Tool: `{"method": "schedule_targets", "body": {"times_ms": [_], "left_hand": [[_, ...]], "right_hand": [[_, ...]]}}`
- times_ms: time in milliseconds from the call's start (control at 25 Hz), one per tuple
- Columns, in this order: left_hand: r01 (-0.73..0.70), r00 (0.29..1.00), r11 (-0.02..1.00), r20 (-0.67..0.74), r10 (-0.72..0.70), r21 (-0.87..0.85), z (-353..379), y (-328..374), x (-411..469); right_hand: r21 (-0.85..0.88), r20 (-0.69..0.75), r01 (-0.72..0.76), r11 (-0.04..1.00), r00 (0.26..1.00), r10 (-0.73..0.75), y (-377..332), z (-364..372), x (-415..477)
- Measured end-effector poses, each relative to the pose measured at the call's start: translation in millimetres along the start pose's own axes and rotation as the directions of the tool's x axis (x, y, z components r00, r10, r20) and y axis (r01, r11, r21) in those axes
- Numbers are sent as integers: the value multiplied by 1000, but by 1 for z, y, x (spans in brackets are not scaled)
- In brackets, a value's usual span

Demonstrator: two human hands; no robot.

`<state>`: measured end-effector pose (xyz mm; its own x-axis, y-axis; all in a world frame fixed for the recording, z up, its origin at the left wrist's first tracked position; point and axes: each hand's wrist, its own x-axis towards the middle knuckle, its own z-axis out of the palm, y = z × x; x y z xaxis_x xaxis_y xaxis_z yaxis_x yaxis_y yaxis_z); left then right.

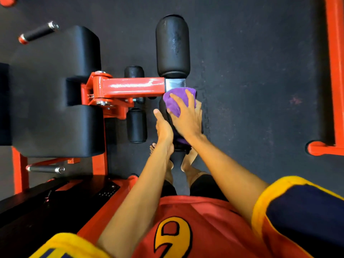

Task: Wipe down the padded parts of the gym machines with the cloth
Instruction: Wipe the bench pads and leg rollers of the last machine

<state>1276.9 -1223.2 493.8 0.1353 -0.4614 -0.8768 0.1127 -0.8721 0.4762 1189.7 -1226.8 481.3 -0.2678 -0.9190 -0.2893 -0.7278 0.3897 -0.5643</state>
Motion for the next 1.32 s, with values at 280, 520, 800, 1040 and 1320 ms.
{"method": "schedule_targets", "body": {"times_ms": [280, 520, 800, 1040, 1320], "left_hand": [[44, 998, 999, 36, -43, -25, -16, 9, 19], [34, 997, 999, -73, -31, 40, 6, -13, 43], [15, 996, 995, 89, -24, 99, -7, 17, 5], [134, 990, 989, 49, -130, -69, -9, 3, 43], [15, 1000, 1000, -10, -15, 3, 6, 8, 21]], "right_hand": [[-71, 28, 174, 982, 985, -173, 36, 13, -105], [46, 39, 54, 997, 998, -56, 30, 7, -57], [-42, -18, 116, 992, 993, -116, 19, 8, -42], [-17, 80, 106, 994, 991, -104, 45, 23, -112], [-41, -14, 75, 996, 997, -75, -1, 4, 21]]}}
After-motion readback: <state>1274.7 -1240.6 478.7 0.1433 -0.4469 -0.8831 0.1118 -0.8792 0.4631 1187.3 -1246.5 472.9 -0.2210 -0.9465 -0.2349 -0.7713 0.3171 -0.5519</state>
